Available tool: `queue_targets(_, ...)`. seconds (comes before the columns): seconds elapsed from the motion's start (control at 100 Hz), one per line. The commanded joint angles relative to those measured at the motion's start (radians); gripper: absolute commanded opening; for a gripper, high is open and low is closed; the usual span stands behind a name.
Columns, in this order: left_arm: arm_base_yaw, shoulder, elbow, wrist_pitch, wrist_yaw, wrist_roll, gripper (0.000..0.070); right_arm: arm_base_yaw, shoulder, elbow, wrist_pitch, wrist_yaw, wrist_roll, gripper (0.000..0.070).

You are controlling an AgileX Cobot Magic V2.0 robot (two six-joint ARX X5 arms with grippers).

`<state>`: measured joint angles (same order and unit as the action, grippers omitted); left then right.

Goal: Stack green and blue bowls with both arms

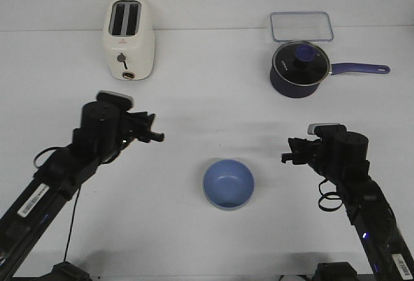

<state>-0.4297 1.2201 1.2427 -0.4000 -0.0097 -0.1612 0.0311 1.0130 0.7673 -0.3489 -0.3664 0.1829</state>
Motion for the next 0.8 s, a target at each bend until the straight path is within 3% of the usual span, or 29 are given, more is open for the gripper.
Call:
queue_targets(0.0,0.044,-0.053,-0.028,0.008,-0.063,0.055,0.0015,0.022,-0.045,-0.023,0.057,-0.002,-0.023,0.0)
queue_targets(0.17,0.161,-0.314,-0.302,0.189,-0.156,0.118,0.0015,0.064,-0.254,-0.206,0.299,0.017,-0.047,0.0)
queue_targets(0.31,0.262,-0.566,-0.612,0.451,-0.153,0.177,0.0013,0.069,-0.446,-0.369,0.463,0.117,-0.05,0.0)
queue_targets(0.39,0.303,-0.674,-0.744,0.557,-0.151,0.171,0.0012,0.069,-0.519,-0.421,0.48,0.197,-0.05,0.0)
queue_targets(0.51,0.339,-0.743,-0.824,0.575,-0.151,0.148,0.0013,0.069,-0.548,-0.438,0.476,0.256,-0.049,0.0)
queue_targets(0.79,0.344,-0.759,-0.825,0.558,-0.151,0.113,0.0015,0.069,-0.547,-0.437,0.482,0.262,-0.049,0.0)
